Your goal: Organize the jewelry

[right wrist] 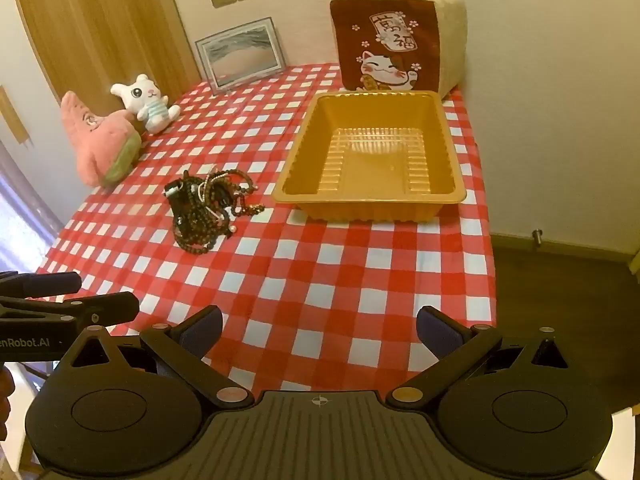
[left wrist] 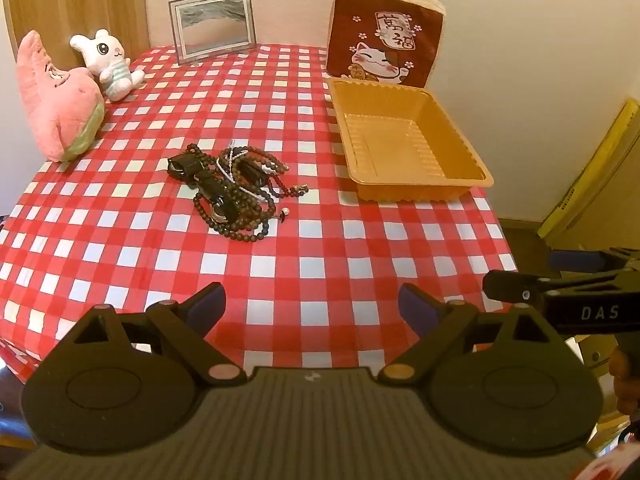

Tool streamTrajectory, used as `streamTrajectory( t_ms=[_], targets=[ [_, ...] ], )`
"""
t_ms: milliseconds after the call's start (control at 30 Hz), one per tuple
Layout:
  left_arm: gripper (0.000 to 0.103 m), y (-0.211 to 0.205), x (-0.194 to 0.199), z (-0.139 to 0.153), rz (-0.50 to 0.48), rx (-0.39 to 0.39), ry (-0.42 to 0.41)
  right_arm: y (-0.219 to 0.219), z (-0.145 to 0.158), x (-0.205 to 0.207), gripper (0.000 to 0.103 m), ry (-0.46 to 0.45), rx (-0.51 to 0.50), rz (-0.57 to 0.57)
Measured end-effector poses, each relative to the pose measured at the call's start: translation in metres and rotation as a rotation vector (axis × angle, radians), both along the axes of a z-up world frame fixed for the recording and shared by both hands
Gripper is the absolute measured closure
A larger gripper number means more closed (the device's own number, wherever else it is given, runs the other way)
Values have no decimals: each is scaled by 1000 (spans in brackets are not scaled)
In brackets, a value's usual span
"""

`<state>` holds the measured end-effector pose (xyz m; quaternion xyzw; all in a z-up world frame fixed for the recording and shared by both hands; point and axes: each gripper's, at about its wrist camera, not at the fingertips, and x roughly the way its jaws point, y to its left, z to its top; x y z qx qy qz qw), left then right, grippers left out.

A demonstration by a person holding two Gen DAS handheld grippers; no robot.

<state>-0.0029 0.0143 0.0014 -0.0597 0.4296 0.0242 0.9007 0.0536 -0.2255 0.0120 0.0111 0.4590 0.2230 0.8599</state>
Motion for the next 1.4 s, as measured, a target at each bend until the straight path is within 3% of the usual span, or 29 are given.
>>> streamTrajectory(
  t_ms=[1400],
  targets=[
    [11,-4,5,1,14,-7,2,9,0,2,0,-4,-11,7]
  ],
)
